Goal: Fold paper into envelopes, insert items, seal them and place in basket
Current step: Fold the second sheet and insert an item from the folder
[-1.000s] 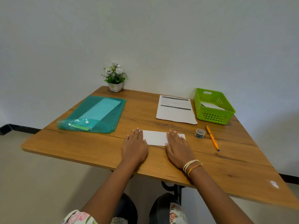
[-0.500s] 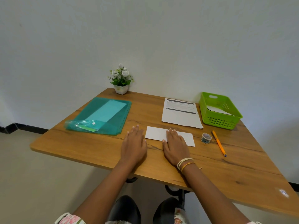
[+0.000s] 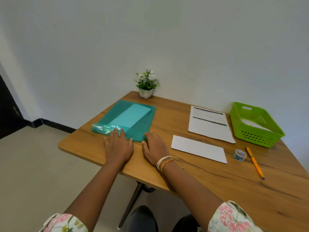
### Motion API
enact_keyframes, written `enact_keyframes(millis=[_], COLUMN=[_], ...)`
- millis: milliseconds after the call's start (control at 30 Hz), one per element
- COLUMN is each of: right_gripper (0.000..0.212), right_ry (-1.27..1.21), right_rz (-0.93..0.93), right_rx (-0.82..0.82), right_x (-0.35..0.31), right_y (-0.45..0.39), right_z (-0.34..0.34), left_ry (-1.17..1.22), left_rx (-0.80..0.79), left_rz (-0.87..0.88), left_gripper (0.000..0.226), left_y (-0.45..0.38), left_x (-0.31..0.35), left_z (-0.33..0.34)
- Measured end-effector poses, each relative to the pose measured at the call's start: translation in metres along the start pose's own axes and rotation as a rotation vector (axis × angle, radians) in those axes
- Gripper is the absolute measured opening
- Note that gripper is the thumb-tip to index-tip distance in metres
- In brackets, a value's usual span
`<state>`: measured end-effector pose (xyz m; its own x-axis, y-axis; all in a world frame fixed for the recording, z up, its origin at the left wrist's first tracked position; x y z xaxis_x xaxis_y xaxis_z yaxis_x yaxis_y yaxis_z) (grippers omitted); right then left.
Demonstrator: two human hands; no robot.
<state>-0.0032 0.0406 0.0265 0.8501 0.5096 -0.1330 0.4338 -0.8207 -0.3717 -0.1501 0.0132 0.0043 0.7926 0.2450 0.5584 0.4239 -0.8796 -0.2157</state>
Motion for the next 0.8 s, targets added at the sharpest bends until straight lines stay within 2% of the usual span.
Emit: enact_keyframes(millis=[200, 267, 400, 467, 533, 633, 667, 800], right_gripper=[0.055, 0.058, 0.068, 0.07, 0.062, 0.032, 0.028, 0.033], right_ry=[-0.083, -0.109, 0.06, -0.004, -0.107, -0.133, -0.103, 0.149], right_rz=[0.086, 0.1, 0.047, 0.059, 0.062, 0.029, 0.006, -0.149], right_rx=[-0.028, -0.134, -0.305, -0.371, -0.401, -0.317, -0.282, -0.208], right_x=[-0.007, -0.008, -0.004, 0.003, 0.01, 0.026, 0.031, 0.04], right_y=[-0.037, -0.052, -0.07, -0.071, -0.067, -0.06, -0.055, -0.025], right_z=[0.011, 0.015, 0.019, 0.021, 0.02, 0.004, -0.004, -0.022], left_ry=[-0.001, 0.0, 0.025, 0.07, 0.131, 0.202, 0.23, 0.306], left_rx=[0.007, -0.001, -0.001, 0.007, 0.049, 0.211, 0.251, 0.277], left_rz=[0.127, 0.163, 0.255, 0.287, 0.328, 0.392, 0.397, 0.374], left_gripper=[0.054, 0.05, 0.043, 0.041, 0.041, 0.04, 0.039, 0.036], left_y=[0.001, 0.0, -0.001, -0.001, 0.002, 0.011, 0.014, 0.016], left_x=[0.011, 0.012, 0.017, 0.017, 0.02, 0.025, 0.026, 0.025], left_z=[0.004, 0.004, 0.005, 0.004, 0.0, -0.017, -0.022, -0.027])
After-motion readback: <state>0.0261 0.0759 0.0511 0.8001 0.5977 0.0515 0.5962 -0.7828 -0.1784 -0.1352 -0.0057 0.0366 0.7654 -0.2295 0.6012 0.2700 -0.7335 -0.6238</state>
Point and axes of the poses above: each hand's wrist, its own y-axis away from the middle knuckle, its own z-axis out of the palm, x = y × z, the point moved 7 cm from there along -y, towards the middle knuckle, and after that the axes turned 15 degrees about y, right-handed, at the moved point
